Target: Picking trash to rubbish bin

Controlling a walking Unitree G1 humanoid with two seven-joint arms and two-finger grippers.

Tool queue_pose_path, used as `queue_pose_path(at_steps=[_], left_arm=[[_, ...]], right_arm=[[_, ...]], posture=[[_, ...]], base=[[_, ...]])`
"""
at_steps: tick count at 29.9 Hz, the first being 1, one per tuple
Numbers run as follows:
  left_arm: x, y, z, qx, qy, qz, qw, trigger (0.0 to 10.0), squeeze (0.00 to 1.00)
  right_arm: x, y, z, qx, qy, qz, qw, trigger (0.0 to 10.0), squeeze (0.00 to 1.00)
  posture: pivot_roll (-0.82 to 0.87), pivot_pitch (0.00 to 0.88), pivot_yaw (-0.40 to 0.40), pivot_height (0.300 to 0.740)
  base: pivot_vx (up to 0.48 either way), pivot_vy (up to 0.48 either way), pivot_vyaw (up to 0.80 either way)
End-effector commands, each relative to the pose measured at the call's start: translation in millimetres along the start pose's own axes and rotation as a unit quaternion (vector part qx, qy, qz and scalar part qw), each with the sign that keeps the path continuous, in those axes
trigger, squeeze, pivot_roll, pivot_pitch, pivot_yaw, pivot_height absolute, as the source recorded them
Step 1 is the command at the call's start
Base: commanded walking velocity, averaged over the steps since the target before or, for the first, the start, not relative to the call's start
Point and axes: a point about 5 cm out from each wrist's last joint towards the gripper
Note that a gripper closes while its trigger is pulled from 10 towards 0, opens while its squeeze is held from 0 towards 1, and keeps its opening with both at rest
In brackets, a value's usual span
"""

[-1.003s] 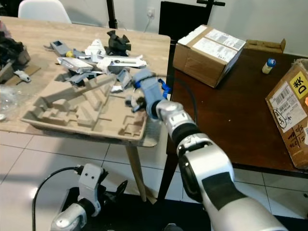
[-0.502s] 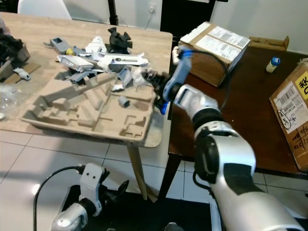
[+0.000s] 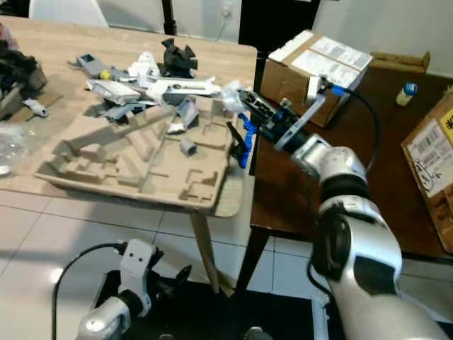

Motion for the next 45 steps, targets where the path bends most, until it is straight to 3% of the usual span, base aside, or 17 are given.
queue_pose_path(at_steps=[1, 4, 6, 8, 10, 11, 16, 25, 28, 35, 36, 39, 41, 42, 43, 44, 45], left_arm=[[-1.4, -12, 5.9, -0.028, -0.002, 0.0, 1.0, 10.0, 0.0], [-5.7, -18, 8.5, -0.04, -0.001, 0.003, 0.999, 10.0, 0.0], [-6.5, -19, 8.8, -0.042, 0.0, 0.004, 0.999, 10.0, 0.0], [-5.8, -22, 8.3, -0.05, -0.005, 0.004, 0.999, 10.0, 0.0], [-5.4, -23, 8.0, -0.051, -0.006, 0.004, 0.999, 10.0, 0.0], [-3.5, -24, 6.5, -0.054, -0.01, 0.004, 0.999, 10.0, 0.0], [-1.8, -25, 4.7, -0.057, -0.016, 0.002, 0.998, 10.0, 0.0], [-3.1, -27, 3.0, -0.061, -0.012, -0.002, 0.998, 10.0, 0.0], [-5.9, -29, 3.4, -0.066, -0.005, -0.003, 0.998, 10.0, 0.0], [-14.4, -40, 7.0, -0.099, 0.029, -0.011, 0.995, 10.0, 0.0], [-14.4, -40, 7.0, -0.099, 0.029, -0.011, 0.995, 10.0, 0.0], [-18.0, -46, 7.6, -0.12, 0.043, -0.022, 0.992, 10.0, 0.0], [-18.6, -47, 7.8, -0.123, 0.045, -0.021, 0.991, 10.0, 0.0], [-20.1, -50, 8.3, -0.134, 0.053, -0.022, 0.989, 10.0, 0.0], [-20.1, -50, 8.3, -0.134, 0.053, -0.022, 0.989, 10.0, 0.0], [-23.5, -53, 8.7, -0.145, 0.072, -0.035, 0.986, 10.0, 0.0], [-23.5, -53, 8.7, -0.145, 0.072, -0.035, 0.986, 10.0, 0.0]], right_arm=[[-10.9, 0, -0.6, -0.022, 0.034, -0.001, 0.999, 0.0, 0.0], [-49.6, -15, 28.4, -0.104, 0.101, -0.033, 0.989, 0.0, 0.0], [-57.1, -18, 33.5, -0.117, 0.111, -0.041, 0.986, 0.0, 0.0], [-69.6, -35, 47.8, -0.181, 0.118, -0.043, 0.975, 0.0, 0.0], [-70.3, -43, 52.9, -0.205, 0.112, -0.039, 0.972, 0.0, 0.0], [-64.1, -64, 70.6, -0.269, 0.073, -0.017, 0.96, 0.0, 0.0], [-58.4, -85, 89.9, -0.335, 0.033, 0.006, 0.942, 0.0, 0.0], [-40.5, -105, 103.1, -0.395, -0.073, 0.064, 0.913, 0.0, 0.0], [-26.3, -118, 113.6, -0.44, -0.121, 0.104, 0.884, 0.0, 0.0], [2.7, -153, 145.5, -0.542, -0.206, 0.181, 0.794, 0.0, 0.0], [2.7, -153, 145.5, -0.542, -0.206, 0.181, 0.794, 0.0, 0.0], [10.0, -171, 159.6, -0.585, -0.221, 0.21, 0.751, 0.0, 0.0], [10.9, -174, 162.0, -0.592, -0.223, 0.215, 0.744, 0.0, 0.0], [15.0, -184, 172.8, -0.616, -0.233, 0.232, 0.715, 0.0, 0.0], [15.0, -184, 172.8, -0.616, -0.233, 0.232, 0.715, 0.0, 0.0], [20.0, -194, 185.9, -0.641, -0.246, 0.258, 0.68, 0.0, 0.0], [20.0, -194, 185.9, -0.641, -0.246, 0.258, 0.68, 0.0, 0.0]], posture=[[0.05, 0.17, -0.051, 0.74], [0.03, 0.164, -0.045, 0.74], [0.03, 0.163, -0.042, 0.74], [0.02, 0.16, -0.037, 0.74], [0.02, 0.16, -0.037, 0.74], [0.01, 0.156, -0.031, 0.74], [0.0, 0.157, -0.029, 0.74], [0.0, 0.16, -0.031, 0.74], [0.0, 0.16, -0.031, 0.74], [0.01, 0.164, -0.037, 0.74], [0.01, 0.164, -0.037, 0.74], [0.01, 0.166, -0.038, 0.74], [0.01, 0.166, -0.038, 0.74], [0.01, 0.165, -0.04, 0.74], [0.01, 0.165, -0.04, 0.74], [0.01, 0.166, -0.041, 0.74], [0.01, 0.166, -0.041, 0.74]], base=[[0.0, 0.0, 0.0], [0.0, 0.0, 0.0], [0.0, 0.0, 0.0], [0.0, 0.0, 0.0], [0.0, 0.0, 0.0], [0.0, 0.0, 0.0], [0.0, 0.0, 0.0], [0.0, 0.0, 0.0], [0.0, 0.0, 0.0], [0.0, 0.0, 0.0], [0.0, 0.0, 0.0], [0.0, 0.0, 0.0], [0.0, 0.0, 0.0], [0.0, 0.0, 0.0], [0.0, 0.0, 0.0], [0.0, 0.0, 0.0], [0.0, 0.0, 0.0]])
Point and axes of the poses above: a point about 5 cm out from each wrist's last joint towards the gripper, its own z axis pointing back from the gripper into the wrist, its own y axis along the axis of the wrist's last joint, x = y × z, and after that the axes turned 6 degrees about z, right-handed
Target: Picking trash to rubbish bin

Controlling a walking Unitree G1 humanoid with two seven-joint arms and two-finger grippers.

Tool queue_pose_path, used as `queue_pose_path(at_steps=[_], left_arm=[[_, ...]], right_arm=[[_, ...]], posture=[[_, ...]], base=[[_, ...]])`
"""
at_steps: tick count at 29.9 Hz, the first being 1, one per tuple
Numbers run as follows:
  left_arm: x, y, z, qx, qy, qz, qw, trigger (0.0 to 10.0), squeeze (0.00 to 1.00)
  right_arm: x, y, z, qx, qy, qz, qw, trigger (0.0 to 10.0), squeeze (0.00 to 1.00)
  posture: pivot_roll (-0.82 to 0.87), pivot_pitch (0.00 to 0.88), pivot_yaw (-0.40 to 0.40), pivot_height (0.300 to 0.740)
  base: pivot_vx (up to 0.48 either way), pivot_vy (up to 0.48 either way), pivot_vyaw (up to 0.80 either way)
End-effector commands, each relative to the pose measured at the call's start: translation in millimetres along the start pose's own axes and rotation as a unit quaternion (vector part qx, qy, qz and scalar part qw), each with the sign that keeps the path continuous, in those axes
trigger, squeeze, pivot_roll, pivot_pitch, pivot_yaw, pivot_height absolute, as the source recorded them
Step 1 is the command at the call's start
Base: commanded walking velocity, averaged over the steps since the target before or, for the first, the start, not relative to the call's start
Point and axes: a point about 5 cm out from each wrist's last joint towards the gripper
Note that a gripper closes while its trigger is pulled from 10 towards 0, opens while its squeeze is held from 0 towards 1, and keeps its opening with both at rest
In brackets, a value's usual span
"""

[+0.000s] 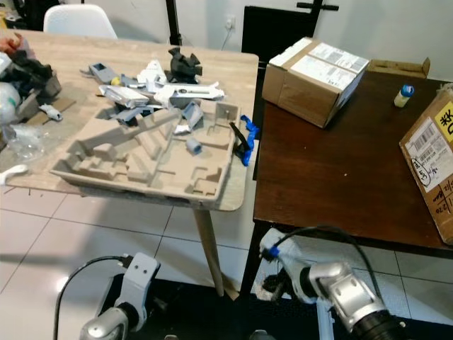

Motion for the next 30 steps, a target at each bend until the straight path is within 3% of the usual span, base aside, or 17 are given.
queue_pose_path(at_steps=[1, 3, 6, 8, 10, 11, 12, 13, 14, 15, 16, 18, 19, 21, 22, 25, 30], left_arm=[[-5.2, -15, 4.9, -0.036, 0.02, -0.015, 0.999, 10.0, 0.0], [-12.2, -35, 5.2, -0.091, 0.069, 0.002, 0.994, 10.0, 0.0], [-13.3, -44, 6.2, -0.113, 0.08, 0.01, 0.99, 10.0, 0.0], [-11.8, -55, 8.2, -0.14, 0.089, 0.02, 0.986, 10.0, 0.0], [-4.2, -67, 9.3, -0.165, 0.09, 0.029, 0.982, 10.0, 0.0], [-4.2, -67, 9.3, -0.165, 0.09, 0.029, 0.982, 10.0, 0.0], [-0.1, -71, 9.1, -0.171, 0.089, 0.035, 0.981, 10.0, 0.0], [-0.1, -71, 9.1, -0.171, 0.089, 0.035, 0.981, 10.0, 0.0], [3.2, -73, 9.1, -0.173, 0.086, 0.041, 0.98, 10.0, 0.0], [3.2, -73, 9.1, -0.173, 0.086, 0.041, 0.98, 10.0, 0.0], [5.2, -75, 9.2, -0.173, 0.088, 0.053, 0.979, 10.0, 0.0], [5.2, -75, 9.2, -0.173, 0.088, 0.053, 0.979, 10.0, 0.0], [6.3, -76, 9.6, -0.174, 0.09, 0.066, 0.979, 10.0, 0.0], [6.3, -76, 9.6, -0.174, 0.09, 0.066, 0.979, 10.0, 0.0], [5.7, -77, 7.9, -0.174, 0.102, 0.094, 0.975, 10.0, 0.0], [3.9, -73, 4.5, -0.171, 0.101, 0.099, 0.975, 10.0, 0.0], [0.0, -66, -0.9, -0.163, 0.099, 0.097, 0.977, 10.0, 0.0]], right_arm=[[-7.1, -20, -8.4, -0.042, -0.018, 0.024, 0.999, 0.0, 0.0], [-11.5, -52, -21.7, -0.097, -0.084, 0.042, 0.991, 0.0, 0.0], [-13.6, -62, -25.2, -0.11, -0.106, 0.039, 0.988, 0.0, 0.0], [-18.1, -75, -28.2, -0.125, -0.135, 0.011, 0.983, 0.0, 0.0], [-33.6, -96, -33.0, -0.138, -0.167, -0.093, 0.972, 0.0, 0.0], [-33.6, -96, -33.0, -0.138, -0.167, -0.093, 0.972, 0.0, 0.0], [-42.3, -104, -35.2, -0.138, -0.18, -0.154, 0.962, 0.0, 0.0], [-42.3, -104, -35.2, -0.138, -0.18, -0.154, 0.962, 0.0, 0.0], [-49.9, -109, -37.1, -0.133, -0.189, -0.21, 0.95, 0.0, 0.0], [-49.9, -109, -37.1, -0.133, -0.189, -0.21, 0.95, 0.0, 0.0], [-56.4, -114, -39.1, -0.129, -0.204, -0.261, 0.935, 0.0, 0.0], [-56.4, -114, -39.1, -0.129, -0.204, -0.261, 0.935, 0.0, 0.0], [-61.4, -116, -40.9, -0.126, -0.214, -0.294, 0.923, 0.0, 0.0], [-61.4, -116, -40.9, -0.126, -0.214, -0.294, 0.923, 0.0, 0.0], [-69.6, -110, -48.8, -0.087, -0.214, -0.365, 0.902, 10.0, 0.0], [-70.2, -106, -52.4, -0.068, -0.227, -0.394, 0.888, 10.0, 0.0], [-63.8, -101, -52.8, -0.059, -0.254, -0.379, 0.888, 10.0, 0.0]], posture=[[0.01, 0.166, -0.041, 0.74], [0.02, 0.165, -0.041, 0.74], [0.01, 0.166, -0.04, 0.74], [0.01, 0.166, -0.036, 0.74], [0.02, 0.165, -0.036, 0.74], [0.02, 0.165, -0.036, 0.74], [0.03, 0.164, -0.035, 0.74], [0.03, 0.164, -0.035, 0.74], [0.03, 0.164, -0.032, 0.74], [0.03, 0.164, -0.032, 0.74], [0.02, 0.161, -0.026, 0.74], [0.02, 0.161, -0.026, 0.74], [0.02, 0.158, -0.019, 0.74], [0.02, 0.158, -0.019, 0.74], [0.02, 0.153, 0.003, 0.74], [0.01, 0.147, 0.019, 0.74], [0.01, 0.138, 0.029, 0.74]], base=[[0.0, 0.0, 0.0], [0.0, 0.0, 0.0], [0.0, 0.0, 0.0], [0.0, 0.0, 0.0], [0.0, 0.0, 0.0], [0.0, 0.0, 0.0], [0.0, 0.0, 0.0], [0.0, 0.0, 0.0], [0.0, 0.0, 0.0], [0.0, 0.0, 0.0], [0.0, 0.0, 0.0], [0.0, 0.0, 0.0], [0.0, 0.0, 0.0], [0.0, 0.0, 0.0], [0.0, 0.0, 0.0], [0.0, 0.0, 0.0], [0.0, 0.0, 0.0]])
Point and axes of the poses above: a point about 5 cm out from each wrist's last joint towards the gripper, its own z axis pointing back from the gripper into the wrist, its own y axis along the axis of the wrist's last joint, x = y × z, and after that the axes turned 6 degrees about z, right-handed
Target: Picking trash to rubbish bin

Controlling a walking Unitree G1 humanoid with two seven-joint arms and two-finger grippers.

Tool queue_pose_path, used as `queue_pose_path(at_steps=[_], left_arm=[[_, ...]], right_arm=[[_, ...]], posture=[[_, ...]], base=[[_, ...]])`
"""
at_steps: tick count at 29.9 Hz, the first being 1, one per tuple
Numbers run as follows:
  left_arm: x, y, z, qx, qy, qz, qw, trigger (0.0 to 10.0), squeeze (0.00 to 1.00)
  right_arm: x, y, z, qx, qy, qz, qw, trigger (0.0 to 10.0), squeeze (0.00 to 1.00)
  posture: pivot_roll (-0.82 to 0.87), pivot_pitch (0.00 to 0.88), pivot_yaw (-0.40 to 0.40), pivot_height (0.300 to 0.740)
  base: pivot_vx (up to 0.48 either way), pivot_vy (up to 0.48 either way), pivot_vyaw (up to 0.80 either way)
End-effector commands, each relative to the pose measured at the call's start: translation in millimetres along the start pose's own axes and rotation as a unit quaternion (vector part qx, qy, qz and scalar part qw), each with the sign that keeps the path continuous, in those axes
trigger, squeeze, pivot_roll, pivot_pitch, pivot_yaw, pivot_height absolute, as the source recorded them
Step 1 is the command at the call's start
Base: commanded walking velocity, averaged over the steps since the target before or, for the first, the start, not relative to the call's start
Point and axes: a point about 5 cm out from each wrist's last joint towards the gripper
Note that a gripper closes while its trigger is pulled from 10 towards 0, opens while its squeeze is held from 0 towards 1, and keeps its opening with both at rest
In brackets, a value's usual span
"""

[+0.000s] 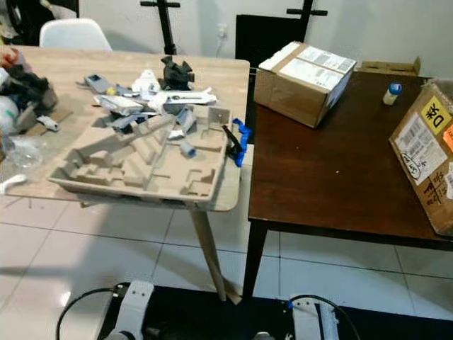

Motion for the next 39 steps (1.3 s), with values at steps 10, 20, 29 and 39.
queue_pose_path(at_steps=[10, 20, 29, 39], left_arm=[[-2.0, -6, -0.2, -0.004, 0.014, 0.051, 0.999, 10.0, 0.0], [2.4, -11, -0.2, -0.005, 0.012, 0.067, 0.998, 10.0, 0.0], [5.2, -12, -0.4, -0.005, 0.009, 0.074, 0.997, 10.0, 0.0], [8.4, -12, -1.1, -0.004, 0.003, 0.073, 0.997, 10.0, 0.0]], right_arm=[[5.1, 7, -1.6, 0.008, -0.014, 0.029, 0.999, 10.0, 0.0], [3.1, 4, -1.8, 0.003, -0.006, 0.053, 0.999, 10.0, 0.0], [4.7, 1, -1.3, -0.001, -0.005, 0.064, 0.998, 10.0, 0.0], [4.4, 0, -1.3, -0.002, -0.003, 0.072, 0.997, 10.0, 0.0]], posture=[[0.0, 0.122, 0.011, 0.74], [-0.01, 0.123, -0.007, 0.74], [-0.01, 0.131, -0.018, 0.74], [-0.02, 0.127, -0.021, 0.74]], base=[[0.0, 0.0, 0.0], [0.0, -0.078, 0.0], [0.0, -0.287, 0.0], [0.0, -0.286, 0.0]])
Point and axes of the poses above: a point about 5 cm out from each wrist's last joint towards the gripper, its own z axis pointing back from the gripper into the wrist, its own y axis along the axis of the wrist's last joint, x = y × z, and after that the axes turned 6 degrees about z, right-handed
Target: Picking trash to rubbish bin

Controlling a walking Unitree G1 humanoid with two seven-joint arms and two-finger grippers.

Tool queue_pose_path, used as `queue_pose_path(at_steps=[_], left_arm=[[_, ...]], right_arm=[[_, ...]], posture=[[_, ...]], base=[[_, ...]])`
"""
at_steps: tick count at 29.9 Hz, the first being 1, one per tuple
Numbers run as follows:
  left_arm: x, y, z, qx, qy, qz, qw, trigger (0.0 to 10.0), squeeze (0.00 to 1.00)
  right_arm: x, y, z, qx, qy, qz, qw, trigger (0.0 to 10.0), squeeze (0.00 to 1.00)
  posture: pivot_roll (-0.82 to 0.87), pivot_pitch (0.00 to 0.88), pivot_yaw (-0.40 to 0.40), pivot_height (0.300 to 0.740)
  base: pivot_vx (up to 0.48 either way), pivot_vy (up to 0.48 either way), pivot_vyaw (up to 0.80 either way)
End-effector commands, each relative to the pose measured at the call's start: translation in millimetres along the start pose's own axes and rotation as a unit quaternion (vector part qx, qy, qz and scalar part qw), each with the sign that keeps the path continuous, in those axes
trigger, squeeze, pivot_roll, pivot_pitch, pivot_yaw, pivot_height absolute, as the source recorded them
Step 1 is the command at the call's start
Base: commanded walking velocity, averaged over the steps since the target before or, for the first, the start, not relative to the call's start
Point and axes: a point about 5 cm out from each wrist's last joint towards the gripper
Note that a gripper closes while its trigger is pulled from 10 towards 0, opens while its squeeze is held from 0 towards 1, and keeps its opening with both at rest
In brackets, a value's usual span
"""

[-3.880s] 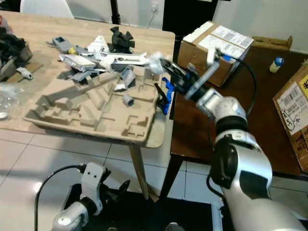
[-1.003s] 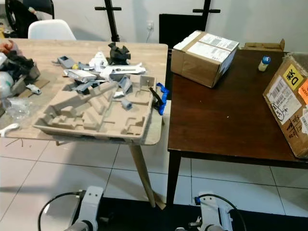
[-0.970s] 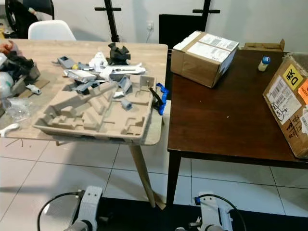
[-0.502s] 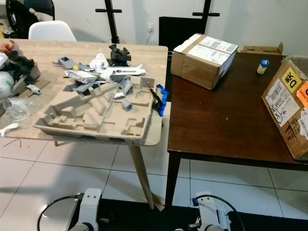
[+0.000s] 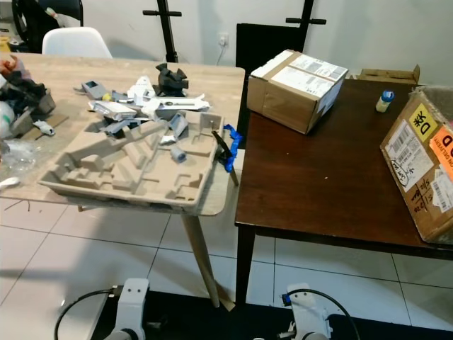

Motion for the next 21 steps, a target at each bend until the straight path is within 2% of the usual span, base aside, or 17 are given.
queue_pose_path(at_steps=[1, 21], left_arm=[[2.9, -9.5, 1.3, -0.015, -0.003, 0.003, 1.0, 10.0, 0.0], [4.1, -1.4, -0.8, 0.0, -0.008, 0.009, 1.0, 10.0, 0.0]], right_arm=[[-1.5, -9.3, 1.3, -0.014, 0.002, -0.001, 1.0, 10.0, 0.0], [-1.1, -4.4, 0.4, -0.006, 0.004, 0.004, 1.0, 10.0, 0.0]], posture=[[-0.02, 0.127, -0.021, 0.74], [-0.02, 0.123, -0.026, 0.74]], base=[[0.0, -0.285, 0.0], [0.0, -0.352, 0.0]])
Point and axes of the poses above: a point about 5 cm out from each wrist's last joint towards the gripper, its own z axis pointing back from the gripper into the wrist, its own y axis along the axis of the wrist's last joint, x = y × z, and after that the axes turned 6 degrees about z, right-handed
